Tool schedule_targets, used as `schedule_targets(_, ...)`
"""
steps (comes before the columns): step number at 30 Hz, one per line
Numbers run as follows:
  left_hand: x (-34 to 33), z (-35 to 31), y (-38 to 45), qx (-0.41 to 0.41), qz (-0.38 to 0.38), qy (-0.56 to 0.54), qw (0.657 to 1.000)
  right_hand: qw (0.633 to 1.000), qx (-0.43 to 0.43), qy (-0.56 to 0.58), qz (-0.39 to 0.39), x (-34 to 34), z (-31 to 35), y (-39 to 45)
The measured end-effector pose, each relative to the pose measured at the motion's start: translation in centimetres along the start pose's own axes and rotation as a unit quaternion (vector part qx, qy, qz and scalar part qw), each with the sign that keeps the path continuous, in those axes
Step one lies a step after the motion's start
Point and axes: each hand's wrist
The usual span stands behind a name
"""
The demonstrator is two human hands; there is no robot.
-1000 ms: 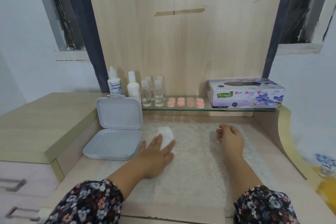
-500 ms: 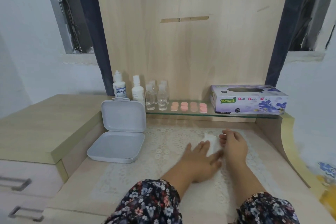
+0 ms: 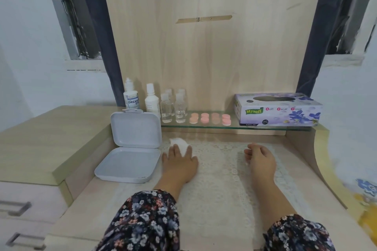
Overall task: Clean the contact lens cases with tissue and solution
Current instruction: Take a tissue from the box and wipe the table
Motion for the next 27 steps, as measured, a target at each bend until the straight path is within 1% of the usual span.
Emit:
schedule_targets(2,-0.1,-1.9,-0.4,-0.035,0.001,0.003,0.999,1.0,-0.002,0.005,0.0,0.0,0.0,0.1)
schedule_targets(4,-0.5,-4.0,-1.5,-0.099,0.011,0.013,0.995,1.0,-0.001,0.006,0.0,0.1,0.0,0.0)
schedule_targets(7,-1.4,-6.3,-4.4,-0.201,0.024,0.027,0.979,1.0,0.003,0.003,-0.001,0.1,0.1,-0.2)
schedule_targets(10,-1.8,-6.2,-7.1,-0.299,0.046,0.02,0.953,1.0,0.001,0.006,-0.008,0.0,0.1,-0.3)
schedule_targets(12,-1.4,-4.7,-8.0,-0.33,0.073,0.02,0.941,1.0,0.0,0.002,-0.005,0.0,0.1,-0.4)
schedule_targets(14,-1.1,-2.9,-8.4,-0.319,0.081,0.024,0.944,1.0,0.007,-0.022,0.003,0.2,0.1,-0.5)
schedule_targets(15,-0.9,-2.0,-8.4,-0.296,0.075,0.023,0.952,0.999,0.011,-0.036,0.007,0.3,0.1,-0.6)
schedule_targets(17,-0.7,-0.6,-7.7,-0.23,0.047,0.009,0.972,0.998,0.012,-0.053,0.013,0.3,0.1,-0.5)
schedule_targets(19,-0.5,0.5,-6.9,-0.171,0.011,-0.017,0.985,0.997,0.006,-0.069,0.016,0.2,0.1,-0.5)
schedule_targets(22,0.1,0.6,-6.4,-0.139,-0.038,-0.035,0.989,0.991,0.004,-0.128,0.031,0.0,0.5,-0.4)
schedule_targets(24,0.8,0.5,-6.6,-0.119,-0.068,-0.108,0.985,0.977,0.028,-0.198,0.079,-0.1,1.2,-0.4)
schedule_targets(26,1.9,0.7,-6.6,-0.104,-0.092,-0.227,0.964,0.956,0.062,-0.243,0.151,-0.5,2.2,-1.1)
schedule_targets(27,2.6,0.9,-6.5,-0.104,-0.103,-0.283,0.948,0.943,0.077,-0.252,0.202,-0.8,2.8,-1.6)
Point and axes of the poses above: each hand's wrist, its own y-axis towards the middle knuckle, its own x-axis out of the back of the hand, z = x × y, and after that the axes turned 3 degrees about -y, right-handed
